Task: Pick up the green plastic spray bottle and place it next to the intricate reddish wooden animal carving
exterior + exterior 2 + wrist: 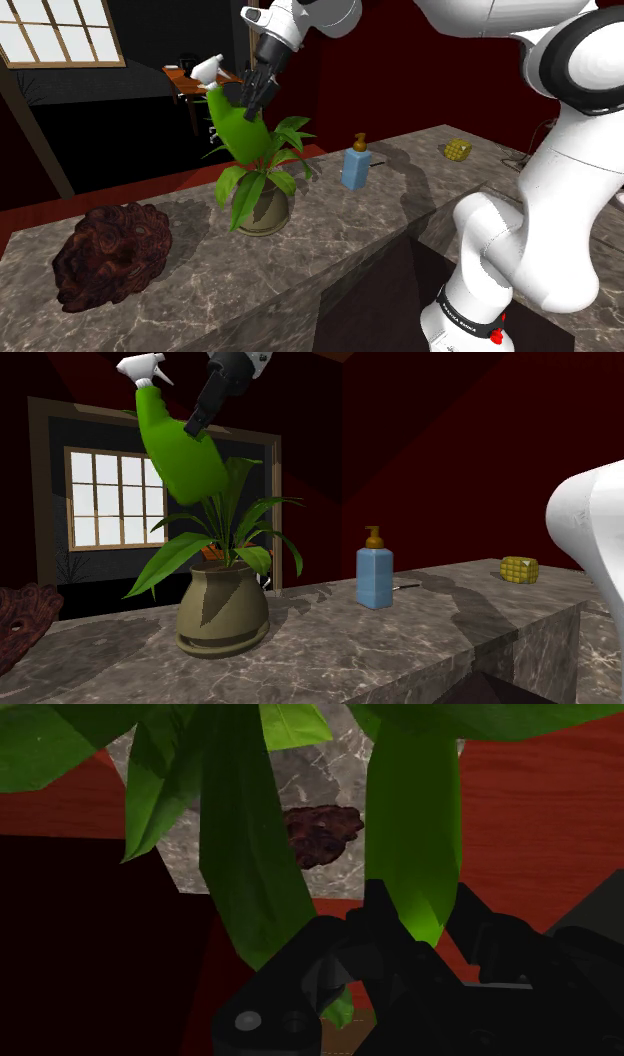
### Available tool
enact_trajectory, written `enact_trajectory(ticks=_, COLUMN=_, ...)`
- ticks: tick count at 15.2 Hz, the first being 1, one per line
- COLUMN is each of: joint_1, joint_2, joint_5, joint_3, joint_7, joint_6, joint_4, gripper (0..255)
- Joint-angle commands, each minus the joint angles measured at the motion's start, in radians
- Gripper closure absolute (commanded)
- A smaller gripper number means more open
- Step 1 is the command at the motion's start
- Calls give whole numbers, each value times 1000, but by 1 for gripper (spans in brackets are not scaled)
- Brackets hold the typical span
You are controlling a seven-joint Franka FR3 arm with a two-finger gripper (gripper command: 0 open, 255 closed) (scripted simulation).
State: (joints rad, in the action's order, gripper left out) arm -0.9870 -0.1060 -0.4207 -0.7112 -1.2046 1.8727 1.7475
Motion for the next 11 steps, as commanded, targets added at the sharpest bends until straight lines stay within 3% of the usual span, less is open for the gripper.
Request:
enact_trajectory(ticks=1, joint_1=-10, joint_2=81, joint_5=-53, joint_3=-8, joint_7=0, joint_6=-13, joint_4=-73, gripper=255)
enact_trajectory(ticks=5, joint_1=5, joint_2=252, joint_5=-164, joint_3=-9, joint_7=2, joint_6=-54, joint_4=-240, gripper=255)
enact_trajectory(ticks=11, joint_1=96, joint_2=507, joint_5=-307, joint_3=28, joint_7=49, joint_6=-142, joint_4=-548, gripper=255)
